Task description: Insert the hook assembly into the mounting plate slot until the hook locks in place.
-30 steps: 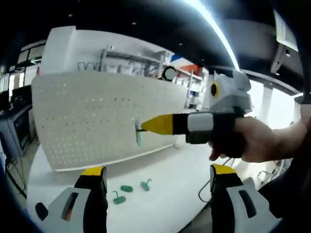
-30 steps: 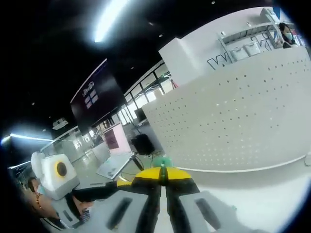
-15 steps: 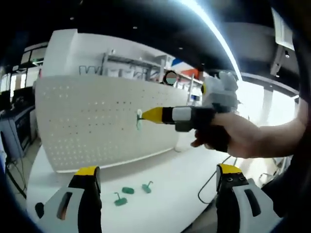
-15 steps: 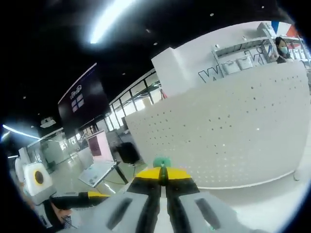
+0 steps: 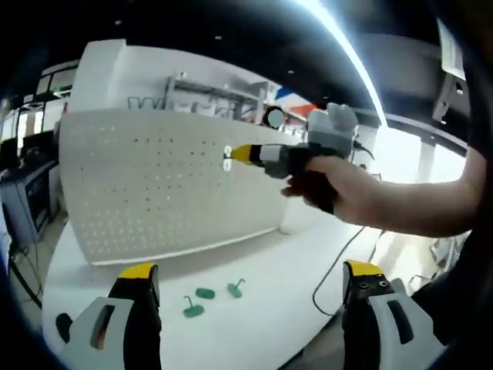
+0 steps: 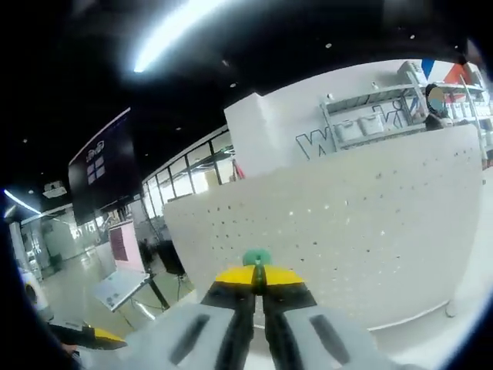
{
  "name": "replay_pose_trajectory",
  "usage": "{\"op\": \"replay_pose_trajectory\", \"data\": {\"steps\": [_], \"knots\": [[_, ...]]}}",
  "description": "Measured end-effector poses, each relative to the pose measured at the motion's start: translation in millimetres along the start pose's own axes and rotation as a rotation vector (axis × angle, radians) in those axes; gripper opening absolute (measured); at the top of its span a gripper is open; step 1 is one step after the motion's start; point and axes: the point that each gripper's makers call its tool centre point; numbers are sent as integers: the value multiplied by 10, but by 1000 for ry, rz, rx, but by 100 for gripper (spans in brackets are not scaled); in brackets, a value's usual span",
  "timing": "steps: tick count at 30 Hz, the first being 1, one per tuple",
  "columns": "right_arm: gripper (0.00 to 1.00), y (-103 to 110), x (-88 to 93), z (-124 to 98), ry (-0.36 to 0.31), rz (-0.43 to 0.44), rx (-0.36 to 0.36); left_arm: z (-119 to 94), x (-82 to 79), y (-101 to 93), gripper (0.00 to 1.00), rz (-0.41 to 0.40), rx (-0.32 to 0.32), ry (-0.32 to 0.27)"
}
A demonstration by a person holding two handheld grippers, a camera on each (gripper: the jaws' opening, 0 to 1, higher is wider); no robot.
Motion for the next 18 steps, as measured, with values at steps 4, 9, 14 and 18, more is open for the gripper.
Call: {"op": "replay_pose_trajectory", "data": {"steps": [4,9,14,18], "knots": [[0,-156,-120,100,-51,-33,53,-39,10,77,100,19,-20,9],[0,-252,-274,248,-82,-46,75,-70,35,176,100,-4,-39,7],[0,-329,-407,359,-110,-71,95,-55,57,200,99,-44,-27,12],[0,-377,-492,424,-127,-78,105,-63,43,227,99,-35,-34,14]]}}
Point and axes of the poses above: the point that each gripper's makers call its tool centre point, and the gripper's own axes: z roughly forward along the fingers, y roughly to its left, x roughly out of its underside, and after that the axes turned 12 degrees about z, right-handed
